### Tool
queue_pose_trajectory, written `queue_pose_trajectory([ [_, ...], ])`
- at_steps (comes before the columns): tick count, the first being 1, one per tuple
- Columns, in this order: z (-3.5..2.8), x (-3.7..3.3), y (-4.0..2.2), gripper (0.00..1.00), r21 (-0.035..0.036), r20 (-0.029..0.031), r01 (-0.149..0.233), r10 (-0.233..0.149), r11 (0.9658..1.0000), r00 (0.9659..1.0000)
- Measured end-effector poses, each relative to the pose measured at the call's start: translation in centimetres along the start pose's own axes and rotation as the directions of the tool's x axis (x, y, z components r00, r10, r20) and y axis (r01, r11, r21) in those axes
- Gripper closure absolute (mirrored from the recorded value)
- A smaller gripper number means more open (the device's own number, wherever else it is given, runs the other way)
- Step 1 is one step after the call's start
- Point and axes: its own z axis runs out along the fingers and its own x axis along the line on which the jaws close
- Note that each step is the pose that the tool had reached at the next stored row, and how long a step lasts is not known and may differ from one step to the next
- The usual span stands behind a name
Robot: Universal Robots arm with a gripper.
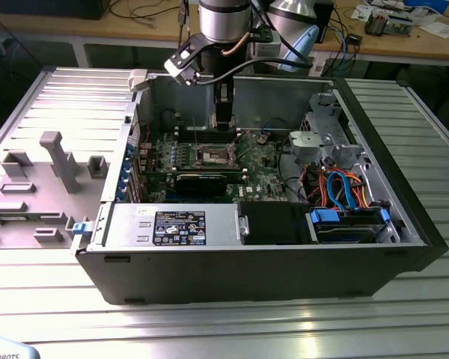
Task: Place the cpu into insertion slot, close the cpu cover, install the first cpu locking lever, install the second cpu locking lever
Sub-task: 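Place the cpu into insertion slot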
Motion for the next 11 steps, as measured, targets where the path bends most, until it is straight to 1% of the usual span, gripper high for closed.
queue_pose_trajectory([
  [1, 0.29, -0.02, -0.13, 0.45, 0.0007, -0.0021, 0.013, -0.013, 0.9999, 0.9999],
  [3, 0.54, -0.03, -0.17, 0.45, 0.0008, -0.0035, 0.021, -0.021, 0.9998, 0.9998],
  [7, 1.45, -0.08, -0.23, 0.45, -0.0002, -0.0044, 0.022, -0.022, 0.9998, 0.9997],
  [11, 2.10, -0.11, -0.29, 0.45, -0.0002, -0.0052, 0.022, -0.022, 0.9998, 0.9997],
])
